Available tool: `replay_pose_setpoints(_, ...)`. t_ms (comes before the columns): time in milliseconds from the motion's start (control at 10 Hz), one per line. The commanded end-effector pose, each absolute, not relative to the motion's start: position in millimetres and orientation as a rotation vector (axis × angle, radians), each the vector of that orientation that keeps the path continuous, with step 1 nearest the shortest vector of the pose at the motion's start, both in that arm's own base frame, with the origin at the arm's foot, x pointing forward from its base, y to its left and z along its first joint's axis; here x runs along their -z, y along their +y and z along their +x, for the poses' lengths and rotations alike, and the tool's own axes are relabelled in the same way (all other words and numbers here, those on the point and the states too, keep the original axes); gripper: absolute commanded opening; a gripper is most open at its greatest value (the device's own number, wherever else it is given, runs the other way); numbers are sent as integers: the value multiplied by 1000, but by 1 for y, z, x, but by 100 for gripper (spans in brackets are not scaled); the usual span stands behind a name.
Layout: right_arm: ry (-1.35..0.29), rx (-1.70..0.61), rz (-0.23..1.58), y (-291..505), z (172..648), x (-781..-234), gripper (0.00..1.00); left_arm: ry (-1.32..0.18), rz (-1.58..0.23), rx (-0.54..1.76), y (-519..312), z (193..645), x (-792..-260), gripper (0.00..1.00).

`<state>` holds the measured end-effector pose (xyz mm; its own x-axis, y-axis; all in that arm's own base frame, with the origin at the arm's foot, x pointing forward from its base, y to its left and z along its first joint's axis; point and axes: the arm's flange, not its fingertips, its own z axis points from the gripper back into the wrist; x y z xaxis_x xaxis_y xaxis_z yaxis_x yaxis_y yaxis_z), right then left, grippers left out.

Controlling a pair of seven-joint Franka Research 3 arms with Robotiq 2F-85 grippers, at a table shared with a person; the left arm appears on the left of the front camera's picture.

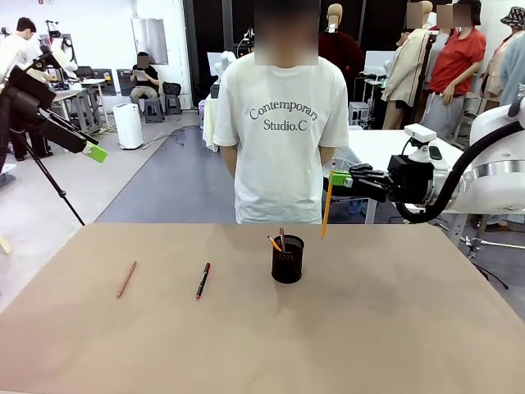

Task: Place the pens into the pen holder.
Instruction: Pick up a writing instrument from the table and place it into the Pen holder.

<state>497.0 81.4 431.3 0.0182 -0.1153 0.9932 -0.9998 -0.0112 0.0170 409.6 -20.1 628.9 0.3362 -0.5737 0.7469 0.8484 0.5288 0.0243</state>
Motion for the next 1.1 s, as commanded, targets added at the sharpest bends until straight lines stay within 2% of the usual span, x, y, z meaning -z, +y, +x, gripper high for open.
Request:
replay_pose_setpoints(0,-1266,-1156,1311,79,493,-436,0,-790,-408,963,-21,408,-629,100)
replay_pose_setpoints(200,-1326,-1152,1266,94,504,-425,0,-790,-408,963,-21,408,-629,100)
replay_pose_setpoints(300,-1337,-1152,1259,108,525,-416,0,-790,-408,963,-21,408,-629,100)
replay_pose_setpoints(700,-1342,-1150,1263,142,564,-392,0,-790,-408,963,-21,408,-629,100)
replay_pose_setpoints(1000,-1303,-1192,1260,167,573,-364,0,-790,-408,963,-21,408,-629,100)
